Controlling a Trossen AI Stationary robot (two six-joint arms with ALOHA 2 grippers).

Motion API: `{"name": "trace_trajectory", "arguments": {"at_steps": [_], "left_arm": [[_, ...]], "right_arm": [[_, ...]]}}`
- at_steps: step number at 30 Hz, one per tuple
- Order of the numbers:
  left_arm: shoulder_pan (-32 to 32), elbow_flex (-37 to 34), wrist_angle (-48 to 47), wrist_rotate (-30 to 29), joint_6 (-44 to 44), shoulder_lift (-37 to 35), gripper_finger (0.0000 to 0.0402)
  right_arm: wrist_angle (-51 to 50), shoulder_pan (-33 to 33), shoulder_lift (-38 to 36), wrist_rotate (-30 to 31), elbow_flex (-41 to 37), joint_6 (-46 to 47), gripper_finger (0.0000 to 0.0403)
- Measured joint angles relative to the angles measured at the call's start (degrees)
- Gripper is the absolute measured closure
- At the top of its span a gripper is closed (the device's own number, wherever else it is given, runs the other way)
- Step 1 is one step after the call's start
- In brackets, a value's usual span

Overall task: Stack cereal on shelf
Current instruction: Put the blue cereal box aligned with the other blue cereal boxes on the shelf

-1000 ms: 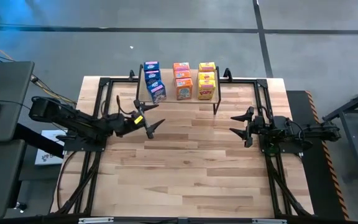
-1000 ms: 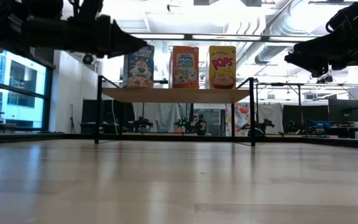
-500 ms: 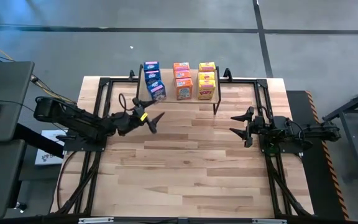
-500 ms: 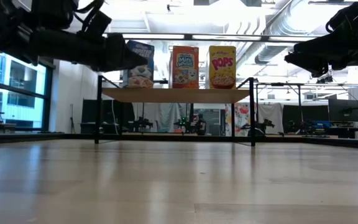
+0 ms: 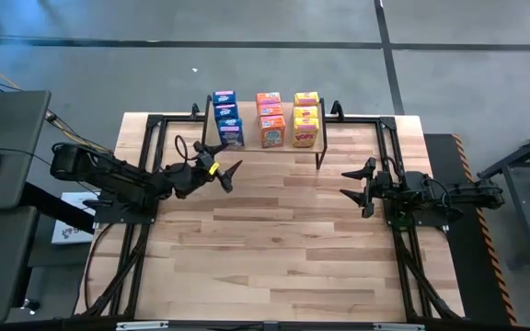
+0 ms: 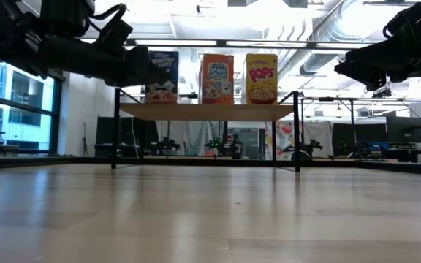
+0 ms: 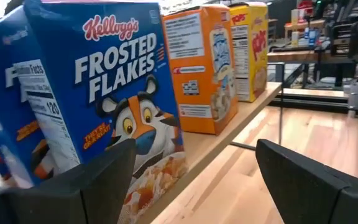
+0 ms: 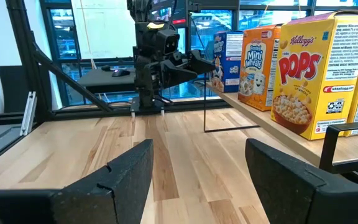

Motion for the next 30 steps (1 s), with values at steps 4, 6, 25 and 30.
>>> {"name": "trace_trajectory", "arguments": {"at_steps": [4, 6, 25, 30], "left_arm": [[0.1, 0.0, -0.1, -0.6, -0.3, 0.0, 0.0077], [-0.5, 0.0, -0.1, -0.6, -1.0, 0.0, 0.0077], [-4.3, 12.8, -11.7, -7.3, -1.0, 3.1, 0.0078], [-6.2, 14.1, -11.3, -10.0, -2.3, 5.7, 0.0082]], "right_arm": [[0.0, 0.0, 0.0, 0.0, 0.0, 0.0, 0.0155], [0.0, 0.0, 0.0, 0.0, 0.0, 0.0, 0.0155], [0.0, 0.0, 0.0, 0.0, 0.0, 0.0, 0.0155], [0.0, 0.0, 0.0, 0.0, 0.0, 0.0, 0.0155]]}}
